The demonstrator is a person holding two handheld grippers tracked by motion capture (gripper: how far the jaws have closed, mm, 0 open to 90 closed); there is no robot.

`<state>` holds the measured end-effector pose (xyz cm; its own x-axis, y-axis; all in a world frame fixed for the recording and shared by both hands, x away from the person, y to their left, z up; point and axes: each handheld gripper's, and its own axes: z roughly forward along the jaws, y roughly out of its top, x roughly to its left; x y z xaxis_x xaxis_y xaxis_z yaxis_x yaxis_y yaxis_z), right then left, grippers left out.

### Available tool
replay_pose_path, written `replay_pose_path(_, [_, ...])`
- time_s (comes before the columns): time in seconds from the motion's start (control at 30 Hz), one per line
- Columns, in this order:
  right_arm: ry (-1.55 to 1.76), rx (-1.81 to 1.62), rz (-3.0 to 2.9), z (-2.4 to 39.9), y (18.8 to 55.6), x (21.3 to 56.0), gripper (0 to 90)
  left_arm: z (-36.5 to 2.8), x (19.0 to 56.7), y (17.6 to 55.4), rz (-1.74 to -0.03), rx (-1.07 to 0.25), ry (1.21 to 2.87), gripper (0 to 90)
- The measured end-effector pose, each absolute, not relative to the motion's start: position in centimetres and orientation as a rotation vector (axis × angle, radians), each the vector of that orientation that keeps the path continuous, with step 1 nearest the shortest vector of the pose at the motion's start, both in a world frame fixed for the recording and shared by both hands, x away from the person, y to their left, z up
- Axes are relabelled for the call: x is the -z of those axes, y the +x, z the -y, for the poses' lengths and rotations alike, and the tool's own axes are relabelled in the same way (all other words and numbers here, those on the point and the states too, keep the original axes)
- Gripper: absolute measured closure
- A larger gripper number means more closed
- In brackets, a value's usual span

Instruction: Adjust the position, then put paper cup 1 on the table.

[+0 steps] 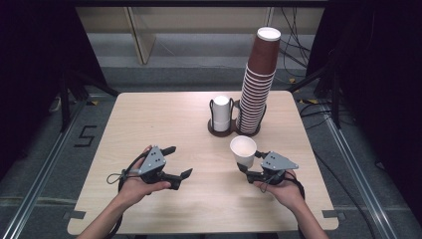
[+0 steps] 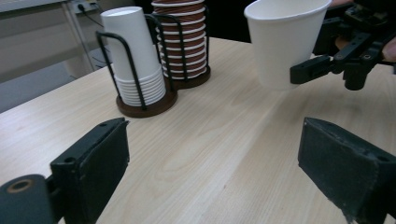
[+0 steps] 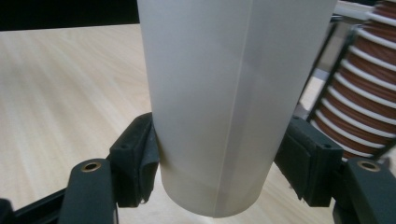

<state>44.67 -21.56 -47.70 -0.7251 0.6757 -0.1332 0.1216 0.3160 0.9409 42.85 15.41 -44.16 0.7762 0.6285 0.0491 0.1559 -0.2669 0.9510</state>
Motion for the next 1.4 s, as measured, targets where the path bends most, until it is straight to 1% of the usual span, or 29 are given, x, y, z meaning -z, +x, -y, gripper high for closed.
replay_pose_path(0.2, [0.772,-1.416,-1.973,23.1,45.3,47.5,34.0,-16.3,44.9,42.8,-0.720,-0.527,1.714,8.6])
replay_pose_path(0.33, [0.918,-1.424,-1.914,24.3,45.6,47.6,34.0,-16.9,45.2,42.9,-0.786,-0.528,1.651,9.0])
replay_pose_path(0.53, [0.982,-1.363,-1.826,26.5,46.3,47.5,33.9,-17.2,45.7,43.2,-0.856,-0.542,1.612,9.3])
replay_pose_path(0.9, [1.111,-1.297,-1.706,28.8,47.3,47.4,33.8,-16.6,46.7,42.8,-0.873,-0.532,1.619,9.3])
replay_pose_path(1.0, [1.117,-1.277,-1.705,29.1,48.0,47.4,33.7,-16.6,46.8,42.8,-0.891,-0.509,1.615,9.3])
replay_pose_path(1.4, [1.268,-1.126,-1.731,29.3,52.0,48.9,33.7,-16.4,47.0,43.0,-0.903,-0.506,1.616,9.2])
